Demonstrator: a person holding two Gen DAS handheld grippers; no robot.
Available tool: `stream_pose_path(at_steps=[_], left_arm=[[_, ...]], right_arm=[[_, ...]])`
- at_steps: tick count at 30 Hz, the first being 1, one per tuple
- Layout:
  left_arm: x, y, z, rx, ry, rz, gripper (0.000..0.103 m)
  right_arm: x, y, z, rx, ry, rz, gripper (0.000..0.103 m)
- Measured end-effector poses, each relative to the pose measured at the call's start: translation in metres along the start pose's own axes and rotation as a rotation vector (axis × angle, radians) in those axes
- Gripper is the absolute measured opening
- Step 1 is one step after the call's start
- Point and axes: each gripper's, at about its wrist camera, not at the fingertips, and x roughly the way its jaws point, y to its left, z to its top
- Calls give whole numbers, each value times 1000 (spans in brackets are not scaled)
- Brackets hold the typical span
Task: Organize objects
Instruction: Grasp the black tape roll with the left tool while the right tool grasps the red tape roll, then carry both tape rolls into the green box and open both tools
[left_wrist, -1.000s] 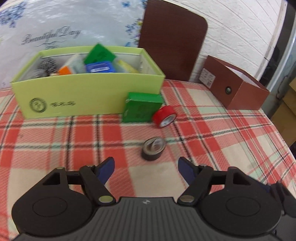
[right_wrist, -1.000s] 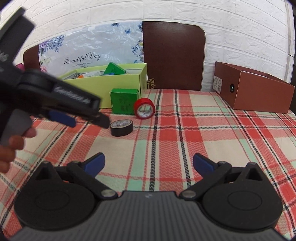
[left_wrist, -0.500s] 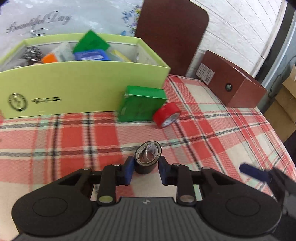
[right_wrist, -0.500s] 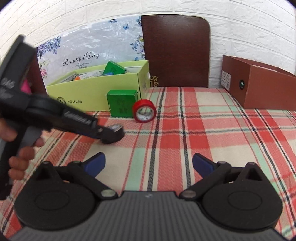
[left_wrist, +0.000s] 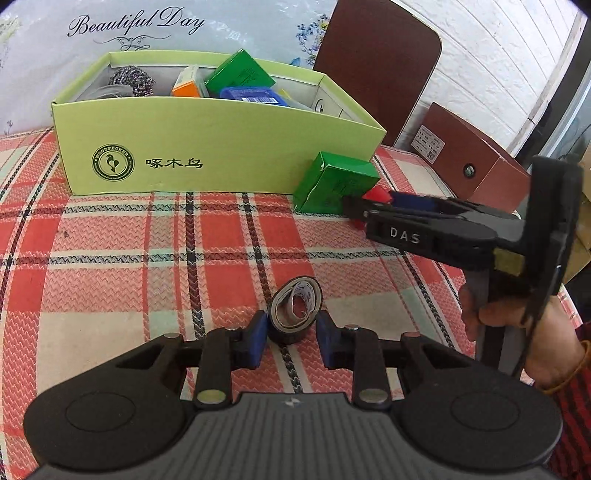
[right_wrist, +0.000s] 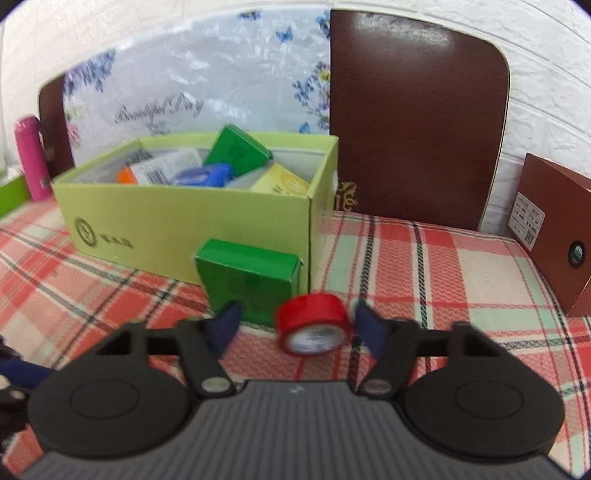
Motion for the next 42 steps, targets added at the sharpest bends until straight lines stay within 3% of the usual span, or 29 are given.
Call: stream_pose_path(at_steps=[13,16,26,28,32,42], left_arm=[[-7,-3,-7,20,-6,5,30],[-7,-8,-8,37,-10,20,30],[7,-18,-3,74,-3,69,38],[11,-20,-3,85,-2,82,43],[14,-26,-3,99,-4,107,41],[-11,-34,-4,101,-49,110,37]], right_arm=[[-72,18,-65,50,27,42,48],[-79,26,-69,16,29,33,61],[-70,34,-65,25,50,-9,62],[-65,30,-66,57,63,2,59],[-64,29,-67,66,67,-3,46],[-84,39,-72,96,72,44,46]])
